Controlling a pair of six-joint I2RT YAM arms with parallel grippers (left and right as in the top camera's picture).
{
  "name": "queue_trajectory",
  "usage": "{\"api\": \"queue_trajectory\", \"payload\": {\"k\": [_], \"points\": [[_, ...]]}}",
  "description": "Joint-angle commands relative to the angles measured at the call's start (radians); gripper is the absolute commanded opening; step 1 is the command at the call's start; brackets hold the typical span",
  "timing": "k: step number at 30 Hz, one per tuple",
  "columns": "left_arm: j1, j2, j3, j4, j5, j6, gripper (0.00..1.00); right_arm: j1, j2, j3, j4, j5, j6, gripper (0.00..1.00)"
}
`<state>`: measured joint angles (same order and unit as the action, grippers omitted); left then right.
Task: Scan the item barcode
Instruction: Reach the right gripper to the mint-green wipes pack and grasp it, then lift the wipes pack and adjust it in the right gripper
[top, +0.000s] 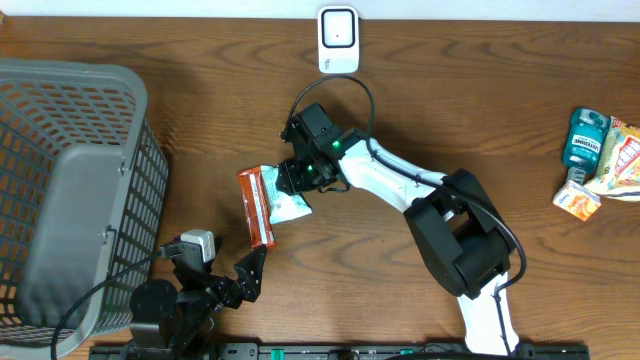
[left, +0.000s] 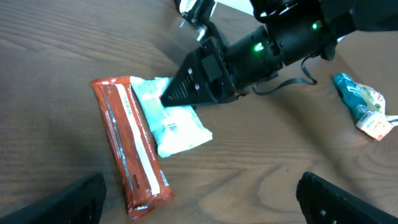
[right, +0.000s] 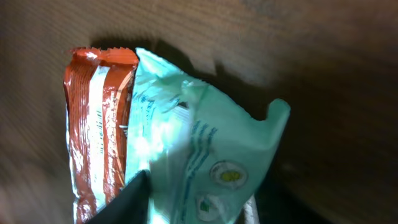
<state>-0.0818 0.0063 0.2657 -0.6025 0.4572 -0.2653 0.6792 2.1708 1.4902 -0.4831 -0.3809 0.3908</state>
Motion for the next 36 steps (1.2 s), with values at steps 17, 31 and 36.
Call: {"api": "queue_trajectory", "payload": {"k": [17, 31, 36], "points": [[0.003, -0.002, 0.003, 0.000, -0.005, -0.001, 0.98, -0.338, -0.338, -0.008, -0.510, -0.287, -0.270, 0.01], [0.003, -0.002, 0.003, 0.000, -0.005, -0.001, 0.98, -0.311, -0.785, -0.015, -0.658, -0.196, -0.305, 0.01], [0.003, -0.002, 0.003, 0.000, -0.005, -0.001, 0.98, -0.294, -0.862, -0.015, -0.688, -0.151, -0.299, 0.01]]}}
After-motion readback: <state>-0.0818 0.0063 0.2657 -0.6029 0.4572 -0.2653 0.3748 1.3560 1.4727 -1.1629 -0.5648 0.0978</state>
